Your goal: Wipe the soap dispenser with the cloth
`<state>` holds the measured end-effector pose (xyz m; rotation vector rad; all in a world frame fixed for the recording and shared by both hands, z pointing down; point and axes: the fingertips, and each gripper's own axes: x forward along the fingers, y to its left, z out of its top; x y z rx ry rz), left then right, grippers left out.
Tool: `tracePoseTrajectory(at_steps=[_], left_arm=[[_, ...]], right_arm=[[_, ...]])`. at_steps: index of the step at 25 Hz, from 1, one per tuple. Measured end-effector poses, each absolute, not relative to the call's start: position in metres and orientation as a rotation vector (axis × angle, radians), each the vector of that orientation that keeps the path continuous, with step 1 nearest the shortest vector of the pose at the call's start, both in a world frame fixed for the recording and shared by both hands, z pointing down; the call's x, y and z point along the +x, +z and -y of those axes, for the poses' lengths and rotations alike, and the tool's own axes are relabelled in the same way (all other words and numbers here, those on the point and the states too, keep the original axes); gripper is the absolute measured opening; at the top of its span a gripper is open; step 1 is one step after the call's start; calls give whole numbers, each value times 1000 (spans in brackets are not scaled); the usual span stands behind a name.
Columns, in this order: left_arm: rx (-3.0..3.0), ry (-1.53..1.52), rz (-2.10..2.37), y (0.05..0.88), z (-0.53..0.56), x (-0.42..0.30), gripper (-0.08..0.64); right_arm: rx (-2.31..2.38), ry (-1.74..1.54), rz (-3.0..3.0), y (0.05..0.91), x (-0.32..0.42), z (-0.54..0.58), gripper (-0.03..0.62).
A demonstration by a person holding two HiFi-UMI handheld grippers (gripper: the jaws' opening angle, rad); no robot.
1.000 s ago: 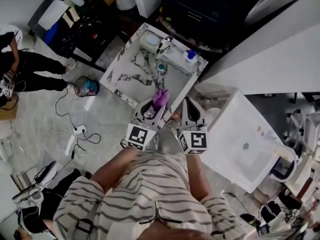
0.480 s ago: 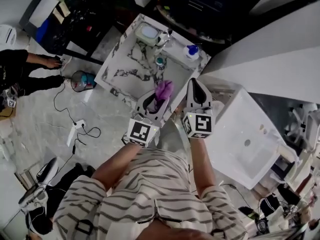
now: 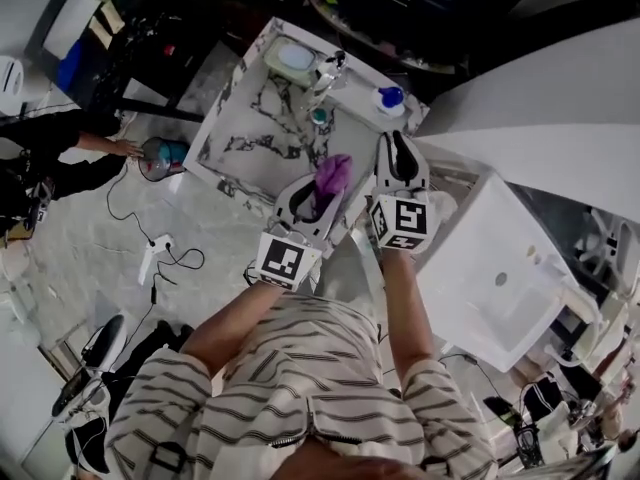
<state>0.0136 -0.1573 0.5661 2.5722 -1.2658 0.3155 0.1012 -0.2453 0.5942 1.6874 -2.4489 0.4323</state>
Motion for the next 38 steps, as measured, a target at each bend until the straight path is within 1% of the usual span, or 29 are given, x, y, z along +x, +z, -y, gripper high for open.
tracePoseTrajectory(at_steps=[4,6,9,19,29,33,38], left_arm=[[2565,287,1274,569,164,12,117],[2558,297,1277,571,166,9,118],[2550,296,1282,574,169,5,120],[2502,333,1305,588,172,-9,120],[2478,309,1329,590,176,-16,120],[2485,341,1331,593,175,-18,120],[2482,345,1338,592,171,-22,120]], right_arm=[[1711,427,2424,606,106,262,92],[1714,425,2418,612,107,270,122],[1722,413,2402,619,109,282,140],[1712,380,2352,638,103,307,161],[1737,356,2274,651,105,323,158],[1731,380,2252,653,105,326,119],[1715,386,2261,652,106,322,130]])
